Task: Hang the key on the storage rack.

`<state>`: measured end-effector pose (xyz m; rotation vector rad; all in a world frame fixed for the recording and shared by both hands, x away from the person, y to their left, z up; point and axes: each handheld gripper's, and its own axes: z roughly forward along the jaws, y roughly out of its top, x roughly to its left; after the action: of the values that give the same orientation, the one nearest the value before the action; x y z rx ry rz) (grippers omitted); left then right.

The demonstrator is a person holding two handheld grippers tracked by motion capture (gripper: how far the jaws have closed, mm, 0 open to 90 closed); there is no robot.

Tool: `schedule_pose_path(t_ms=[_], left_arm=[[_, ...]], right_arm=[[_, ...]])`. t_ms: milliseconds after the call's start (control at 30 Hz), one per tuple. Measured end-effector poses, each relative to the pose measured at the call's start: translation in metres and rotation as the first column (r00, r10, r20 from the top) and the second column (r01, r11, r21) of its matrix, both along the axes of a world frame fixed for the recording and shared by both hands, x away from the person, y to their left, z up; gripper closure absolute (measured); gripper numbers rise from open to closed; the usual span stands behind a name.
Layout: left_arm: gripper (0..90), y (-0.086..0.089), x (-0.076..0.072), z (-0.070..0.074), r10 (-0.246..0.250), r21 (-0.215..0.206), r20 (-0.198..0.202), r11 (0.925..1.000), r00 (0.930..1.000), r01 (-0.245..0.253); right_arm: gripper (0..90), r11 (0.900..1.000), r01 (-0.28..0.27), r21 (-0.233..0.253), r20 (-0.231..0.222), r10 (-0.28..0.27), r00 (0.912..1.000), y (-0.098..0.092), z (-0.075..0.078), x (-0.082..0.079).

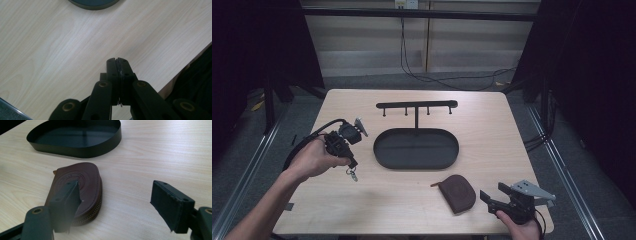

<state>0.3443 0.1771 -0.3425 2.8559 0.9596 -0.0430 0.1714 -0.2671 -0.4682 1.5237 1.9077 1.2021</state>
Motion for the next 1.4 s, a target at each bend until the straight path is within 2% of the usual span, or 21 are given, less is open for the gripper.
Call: schedule_pose_path(t_ms=[167,567,967,1400], left_arm=[[89.4,0.000,0.003,0.012,0.006,0.004,0.022,1.0000,0.9997,-0.007],[89.4,-0.004,0.007,0.035,-0.022,-0.032,0.055,0.9992,0.9983,0.024],[89.4,-0.012,0.019,0.048,0.003,-0.045,0.063,0.9990,0.9980,0.000],[89.4,-0.024,0.036,0.074,0.030,-0.064,0.090,0.9976,0.9955,-0.024]], right_arm=[[22.9,1.000,-0.001,0.001,0.000,0.001,1.0000,0.000,0.000,0.000],[22.8,1.000,0.003,0.001,0.001,-0.003,1.0000,0.000,0.000,0.000],[22.8,1.000,0.002,0.002,-0.001,-0.002,1.0000,0.000,0.000,0.000],[22.7,1.000,0.000,0.006,-0.002,0.000,1.0000,-0.001,0.000,0.000]])
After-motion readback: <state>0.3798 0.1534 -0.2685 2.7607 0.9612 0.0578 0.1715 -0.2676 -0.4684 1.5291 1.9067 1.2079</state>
